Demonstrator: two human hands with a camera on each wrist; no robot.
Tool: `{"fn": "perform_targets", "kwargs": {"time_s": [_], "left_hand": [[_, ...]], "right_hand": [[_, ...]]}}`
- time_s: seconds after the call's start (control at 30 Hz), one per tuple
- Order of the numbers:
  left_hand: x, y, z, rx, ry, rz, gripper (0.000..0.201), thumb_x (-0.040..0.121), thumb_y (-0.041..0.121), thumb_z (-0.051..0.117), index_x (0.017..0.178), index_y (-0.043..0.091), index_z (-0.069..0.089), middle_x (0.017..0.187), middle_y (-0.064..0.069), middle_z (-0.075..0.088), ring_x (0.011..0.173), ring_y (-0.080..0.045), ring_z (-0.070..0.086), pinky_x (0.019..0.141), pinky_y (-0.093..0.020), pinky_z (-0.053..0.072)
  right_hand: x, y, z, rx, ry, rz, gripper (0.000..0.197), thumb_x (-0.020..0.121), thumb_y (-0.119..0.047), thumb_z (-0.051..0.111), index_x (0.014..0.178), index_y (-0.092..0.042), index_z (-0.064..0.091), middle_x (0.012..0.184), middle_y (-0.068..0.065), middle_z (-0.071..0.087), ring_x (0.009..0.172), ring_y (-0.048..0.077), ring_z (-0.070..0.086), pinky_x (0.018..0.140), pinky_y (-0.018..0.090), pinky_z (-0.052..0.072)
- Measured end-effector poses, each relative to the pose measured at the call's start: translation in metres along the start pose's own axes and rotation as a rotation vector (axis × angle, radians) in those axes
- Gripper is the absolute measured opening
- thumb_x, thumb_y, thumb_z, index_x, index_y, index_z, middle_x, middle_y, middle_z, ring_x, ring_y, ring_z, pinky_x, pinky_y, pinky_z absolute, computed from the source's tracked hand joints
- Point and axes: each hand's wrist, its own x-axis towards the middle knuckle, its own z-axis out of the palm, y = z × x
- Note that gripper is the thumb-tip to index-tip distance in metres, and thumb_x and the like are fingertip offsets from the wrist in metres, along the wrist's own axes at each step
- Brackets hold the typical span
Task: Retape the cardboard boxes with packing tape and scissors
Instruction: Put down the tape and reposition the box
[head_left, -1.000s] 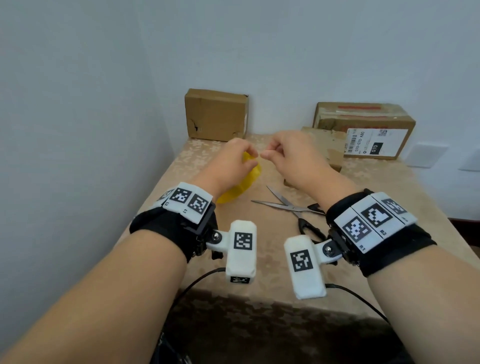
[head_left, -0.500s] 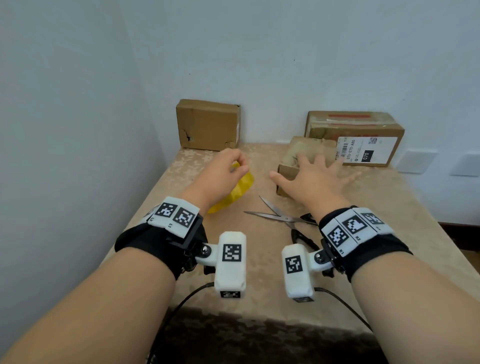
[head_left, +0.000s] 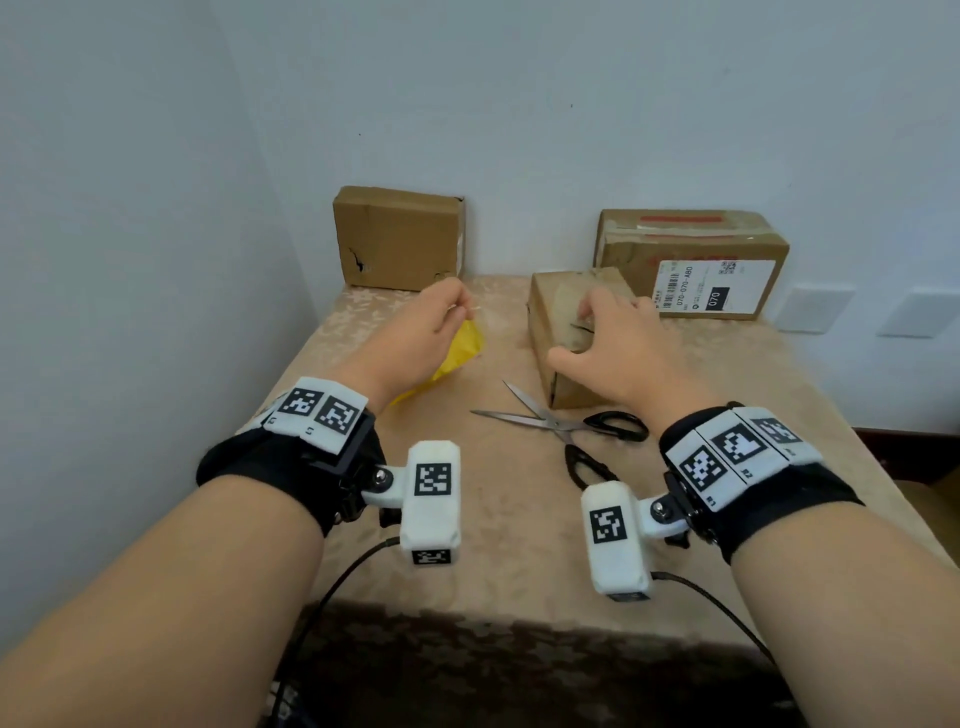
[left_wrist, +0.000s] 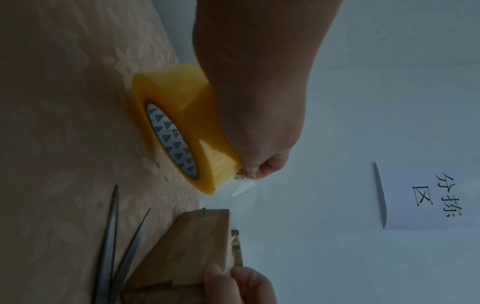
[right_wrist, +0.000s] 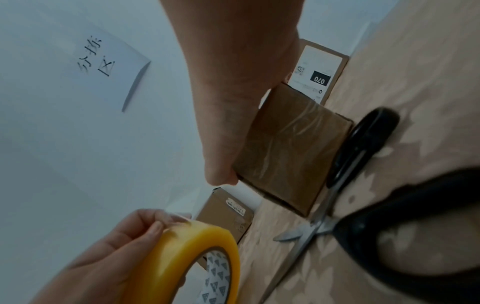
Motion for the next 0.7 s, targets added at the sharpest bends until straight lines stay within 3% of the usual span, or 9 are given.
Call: {"fn": "perform_targets", "kwargs": {"time_s": [0.03,0.13,0.2,0.3,0.4,0.43,0.53,0.63,0.7], "left_hand": [[0.000,0.001,0.000,0.031,-0.009,0.018,0.020,0.102,0.015,0.035,0.106,0.009,0.053,0.104,0.001,0.056,0.083,-0.006,0.048,0.064,-0.008,0.033],[-0.001,0.007,-0.002,0.077,0.014,0.064,0.018,0.102,0.019,0.036,0.104,0.012,0.053,0.089,0.003,0.057,0.074,-0.007,0.048,0.060,-0.019,0.035],[-0.001,0.015,-0.003,0.083,0.014,0.088,0.017,0.102,0.022,0.037,0.102,0.015,0.053,0.085,0.003,0.057,0.075,-0.012,0.050,0.061,-0.025,0.038],[-0.001,0.027,-0.001,0.097,-0.025,0.131,0.015,0.101,0.023,0.039,0.101,0.014,0.052,0.083,0.006,0.054,0.074,-0.012,0.048,0.061,-0.018,0.036],[-0.001,0.032,0.001,0.107,-0.022,0.143,0.017,0.101,0.023,0.039,0.102,0.013,0.053,0.089,0.003,0.055,0.078,-0.013,0.049,0.059,-0.014,0.033],[0.000,0.032,0.001,0.094,-0.017,0.139,0.017,0.101,0.023,0.039,0.103,0.013,0.053,0.094,0.000,0.056,0.083,-0.015,0.051,0.062,-0.015,0.034],[0.001,0.030,0.000,0.089,-0.016,0.079,0.022,0.100,0.028,0.042,0.112,0.015,0.055,0.107,0.003,0.056,0.096,-0.014,0.052,0.066,-0.019,0.036],[0.001,0.027,-0.002,0.041,-0.029,-0.062,0.051,0.097,0.043,0.046,0.139,0.016,0.043,0.111,0.007,0.049,0.102,-0.009,0.047,0.083,-0.022,0.036],[0.001,0.023,-0.004,0.019,-0.077,-0.148,0.056,0.094,0.051,0.046,0.130,0.009,0.054,0.106,0.001,0.052,0.095,-0.013,0.048,0.081,-0.028,0.038]], "right_hand": [[-0.003,0.002,-0.001,0.016,-0.011,-0.005,0.052,0.078,-0.058,0.056,0.117,-0.025,0.046,0.124,-0.002,0.053,0.120,0.023,0.038,0.099,0.051,0.037],[-0.008,-0.003,-0.009,0.101,0.026,-0.059,0.065,0.081,-0.064,0.056,0.133,-0.027,0.045,0.146,-0.005,0.042,0.142,0.019,0.023,0.117,0.054,0.007],[-0.009,-0.014,-0.017,0.241,0.063,-0.126,0.063,0.084,-0.061,0.057,0.135,-0.024,0.049,0.144,-0.004,0.046,0.140,0.015,0.030,0.118,0.046,0.013],[-0.008,-0.030,-0.024,0.570,-0.021,-0.137,0.051,0.084,-0.048,0.066,0.125,-0.017,0.061,0.117,-0.007,0.063,0.112,0.006,0.056,0.095,0.022,0.040],[-0.005,-0.036,-0.024,0.611,-0.030,-0.147,0.010,0.084,-0.030,0.073,0.087,-0.021,0.070,0.077,-0.012,0.064,0.073,-0.001,0.058,0.069,0.015,0.043],[-0.004,-0.037,-0.024,0.609,-0.023,-0.149,0.009,0.085,-0.027,0.072,0.080,-0.020,0.069,0.070,-0.011,0.062,0.066,0.000,0.055,0.064,0.014,0.042],[0.000,-0.041,-0.026,0.603,-0.020,-0.144,0.013,0.087,-0.024,0.070,0.081,-0.013,0.070,0.064,-0.006,0.060,0.062,0.006,0.053,0.061,0.017,0.044],[0.003,-0.045,-0.027,0.569,-0.026,-0.122,0.019,0.091,-0.024,0.065,0.081,-0.009,0.071,0.063,-0.004,0.059,0.058,0.007,0.050,0.058,0.017,0.042],[0.005,-0.047,-0.027,0.551,-0.026,-0.115,0.022,0.092,-0.024,0.063,0.081,-0.007,0.071,0.062,-0.004,0.058,0.057,0.006,0.049,0.059,0.019,0.042]]}}
